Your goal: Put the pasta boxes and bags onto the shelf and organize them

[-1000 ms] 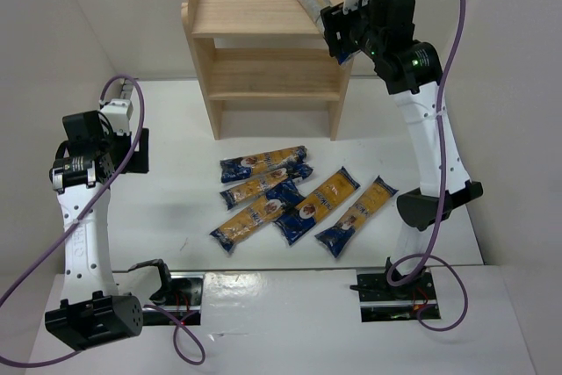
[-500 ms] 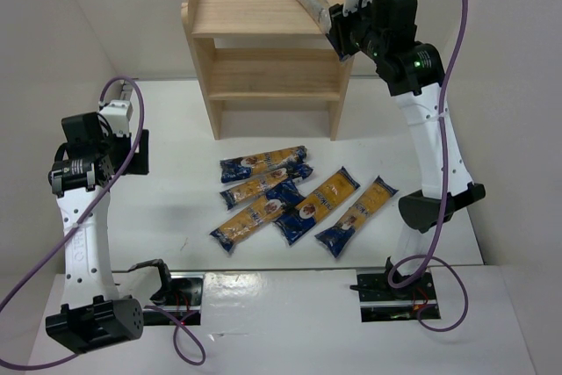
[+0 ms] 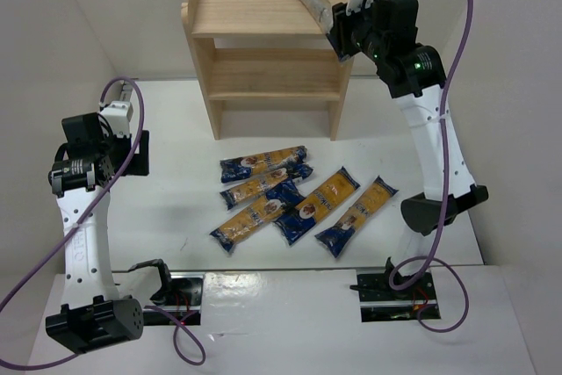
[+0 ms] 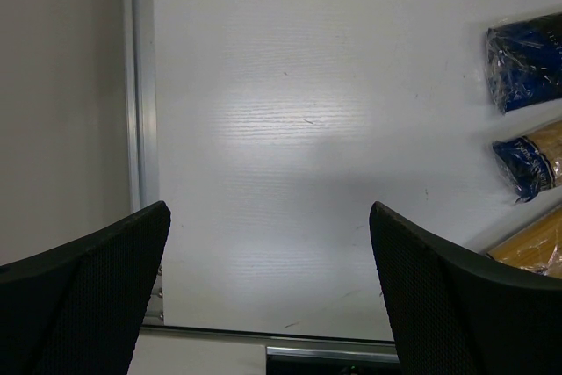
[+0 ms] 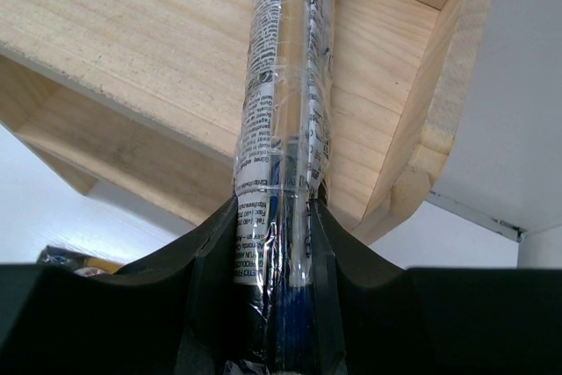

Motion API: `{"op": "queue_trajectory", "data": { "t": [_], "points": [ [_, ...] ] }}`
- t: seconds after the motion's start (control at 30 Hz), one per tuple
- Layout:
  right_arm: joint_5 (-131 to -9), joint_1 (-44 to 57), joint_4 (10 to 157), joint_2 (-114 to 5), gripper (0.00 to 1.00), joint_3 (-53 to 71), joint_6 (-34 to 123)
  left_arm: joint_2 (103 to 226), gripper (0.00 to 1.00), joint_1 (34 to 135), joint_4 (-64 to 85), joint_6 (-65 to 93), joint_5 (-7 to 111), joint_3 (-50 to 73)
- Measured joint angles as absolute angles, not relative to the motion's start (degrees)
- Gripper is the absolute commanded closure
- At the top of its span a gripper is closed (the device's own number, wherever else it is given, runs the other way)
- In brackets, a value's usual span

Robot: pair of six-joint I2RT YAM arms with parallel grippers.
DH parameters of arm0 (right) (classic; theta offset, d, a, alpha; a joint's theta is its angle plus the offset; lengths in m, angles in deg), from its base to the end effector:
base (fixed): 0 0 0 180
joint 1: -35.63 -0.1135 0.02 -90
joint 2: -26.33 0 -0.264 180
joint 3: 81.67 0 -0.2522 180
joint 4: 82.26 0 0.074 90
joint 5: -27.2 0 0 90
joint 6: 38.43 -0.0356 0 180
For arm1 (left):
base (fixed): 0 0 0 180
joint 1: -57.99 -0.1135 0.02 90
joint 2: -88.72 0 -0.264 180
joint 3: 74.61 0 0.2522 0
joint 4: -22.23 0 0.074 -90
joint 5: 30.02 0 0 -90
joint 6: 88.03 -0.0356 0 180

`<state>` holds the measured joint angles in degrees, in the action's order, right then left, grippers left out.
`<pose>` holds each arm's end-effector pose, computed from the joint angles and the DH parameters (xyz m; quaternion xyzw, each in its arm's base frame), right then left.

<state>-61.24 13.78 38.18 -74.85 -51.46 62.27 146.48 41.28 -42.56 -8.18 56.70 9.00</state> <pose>0.3211 0.1277 0.5409 -0.2078 0.7428 0.0514 0.6344 0.1838 0.0531 0.3779 -0.0393 0.9012 0.0749 0.4250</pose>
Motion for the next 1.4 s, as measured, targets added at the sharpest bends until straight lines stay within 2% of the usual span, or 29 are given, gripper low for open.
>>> {"op": "queue_trajectory", "data": {
  "t": [0.5,1.4],
  "points": [
    [-53.94,13.72,39.43,-66.4,1.0,-41.51,53.57,146.72,0.0,41.28,-42.58,-8.14,56.7,9.0],
    [-55.93,13.78,39.27,-72.1,1.0,-48.02,46.03,146.72,0.0,41.28,-43.24,-8.14,56.74,9.0]
  ]
}}
